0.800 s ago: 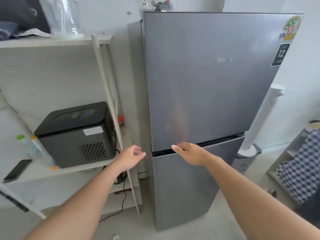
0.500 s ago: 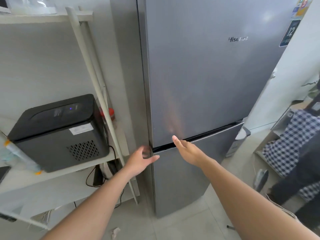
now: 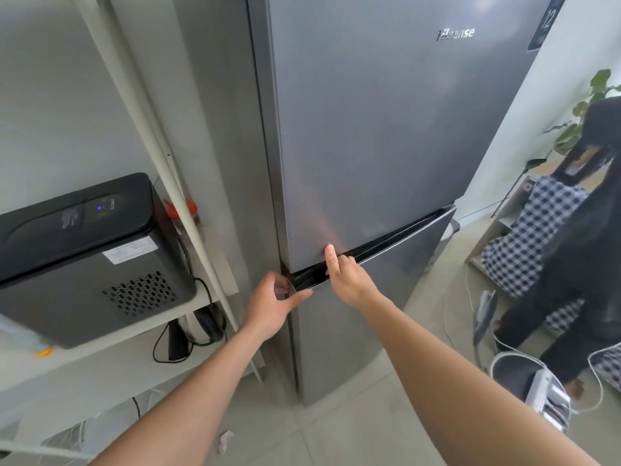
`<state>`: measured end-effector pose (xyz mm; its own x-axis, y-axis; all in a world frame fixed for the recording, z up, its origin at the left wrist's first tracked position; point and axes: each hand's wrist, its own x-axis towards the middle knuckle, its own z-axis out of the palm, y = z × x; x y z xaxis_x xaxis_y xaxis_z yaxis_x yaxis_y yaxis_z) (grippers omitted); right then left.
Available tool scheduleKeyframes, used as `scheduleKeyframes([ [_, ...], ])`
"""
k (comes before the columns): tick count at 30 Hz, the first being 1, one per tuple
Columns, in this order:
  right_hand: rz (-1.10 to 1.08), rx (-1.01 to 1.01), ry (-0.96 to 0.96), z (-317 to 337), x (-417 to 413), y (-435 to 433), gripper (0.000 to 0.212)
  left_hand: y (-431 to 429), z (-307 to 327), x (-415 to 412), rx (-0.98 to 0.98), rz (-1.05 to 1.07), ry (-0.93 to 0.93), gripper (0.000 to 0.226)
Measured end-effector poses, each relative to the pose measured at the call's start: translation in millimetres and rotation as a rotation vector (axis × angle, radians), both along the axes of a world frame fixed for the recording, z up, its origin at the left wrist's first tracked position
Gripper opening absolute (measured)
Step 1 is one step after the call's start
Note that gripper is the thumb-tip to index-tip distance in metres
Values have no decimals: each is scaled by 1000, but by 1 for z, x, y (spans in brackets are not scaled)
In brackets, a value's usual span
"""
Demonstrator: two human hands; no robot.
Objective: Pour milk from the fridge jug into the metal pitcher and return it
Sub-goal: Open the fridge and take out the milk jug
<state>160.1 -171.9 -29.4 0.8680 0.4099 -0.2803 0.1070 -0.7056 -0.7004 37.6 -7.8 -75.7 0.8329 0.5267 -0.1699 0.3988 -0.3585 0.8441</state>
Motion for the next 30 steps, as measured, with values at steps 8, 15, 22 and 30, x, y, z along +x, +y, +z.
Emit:
scheduleKeyframes([
  [8,-223,-120,-195,-14,-4,-67,73,-17,-18,-27,-119,-324,-36,42],
  [15,-227,-366,-246,-4,-1,-123,75,-46,-30,-8,86,-422,-119,19],
  [22,-279,-425,-345,-3,-12,-180,53,-97,-55,18,384,-819,-71,53],
  [30,-278,-396,-400,-3,-13,-247,59,-140,-92,31,572,-1024,-214,57],
])
